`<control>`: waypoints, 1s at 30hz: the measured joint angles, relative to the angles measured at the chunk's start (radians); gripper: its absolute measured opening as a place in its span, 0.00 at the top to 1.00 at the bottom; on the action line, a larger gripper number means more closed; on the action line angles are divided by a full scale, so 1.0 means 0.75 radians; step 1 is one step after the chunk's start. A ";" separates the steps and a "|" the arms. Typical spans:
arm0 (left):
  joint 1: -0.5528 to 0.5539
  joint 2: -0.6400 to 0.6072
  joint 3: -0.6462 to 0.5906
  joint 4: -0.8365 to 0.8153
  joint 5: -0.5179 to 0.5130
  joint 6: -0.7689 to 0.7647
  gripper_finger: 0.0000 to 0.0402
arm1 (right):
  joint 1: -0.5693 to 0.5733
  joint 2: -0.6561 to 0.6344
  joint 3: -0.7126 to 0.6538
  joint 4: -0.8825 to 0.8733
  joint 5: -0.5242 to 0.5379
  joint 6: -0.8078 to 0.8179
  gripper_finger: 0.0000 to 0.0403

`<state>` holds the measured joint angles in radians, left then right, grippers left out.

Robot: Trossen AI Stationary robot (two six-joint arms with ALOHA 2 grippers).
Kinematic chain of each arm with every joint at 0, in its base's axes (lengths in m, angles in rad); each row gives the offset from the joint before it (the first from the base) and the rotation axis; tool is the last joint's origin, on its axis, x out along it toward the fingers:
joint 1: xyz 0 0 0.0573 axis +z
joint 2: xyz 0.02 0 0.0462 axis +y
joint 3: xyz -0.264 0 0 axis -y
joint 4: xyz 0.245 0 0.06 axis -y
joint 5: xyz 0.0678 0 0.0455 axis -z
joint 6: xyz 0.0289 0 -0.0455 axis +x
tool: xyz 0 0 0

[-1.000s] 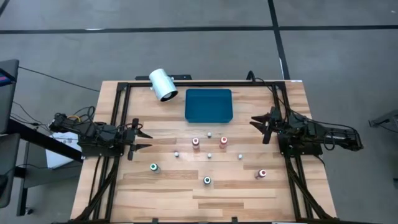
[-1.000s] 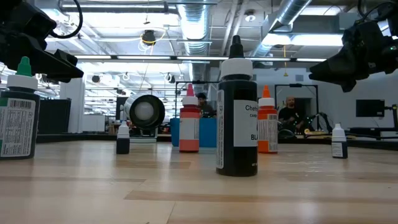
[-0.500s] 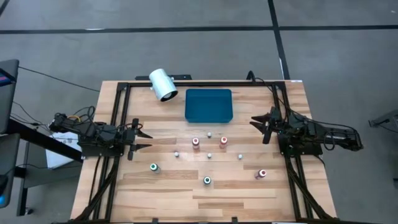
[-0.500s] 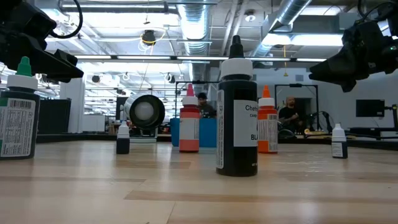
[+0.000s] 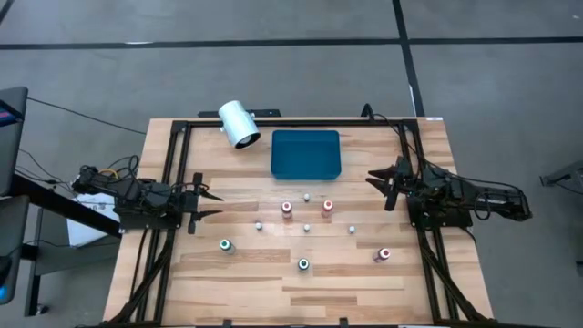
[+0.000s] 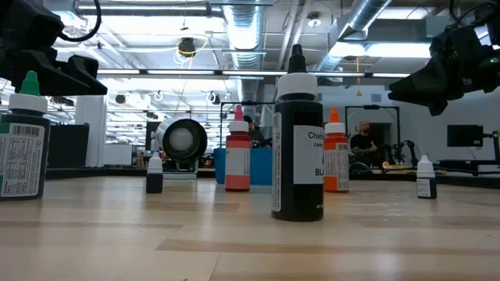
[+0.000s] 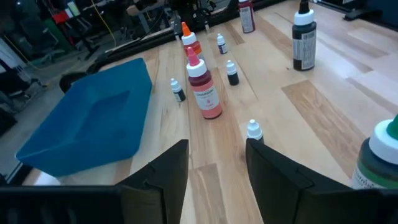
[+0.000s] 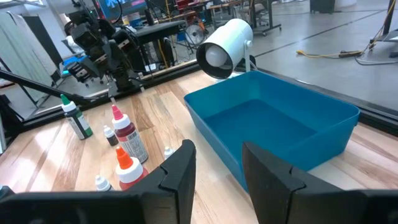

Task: Pick & Place food coloring
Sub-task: Put the large orange food coloring bottle into the blue bin

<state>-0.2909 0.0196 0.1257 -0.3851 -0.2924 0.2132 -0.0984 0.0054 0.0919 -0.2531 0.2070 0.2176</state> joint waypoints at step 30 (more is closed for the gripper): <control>0.000 0.000 0.000 0.001 -0.001 -0.610 0.62 | 0.003 0.000 -0.007 0.101 0.002 0.304 0.71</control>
<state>-0.2911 0.0195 0.1257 -0.3843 -0.2931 -0.2443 -0.0959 0.0055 0.0868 -0.1776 0.2085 0.4458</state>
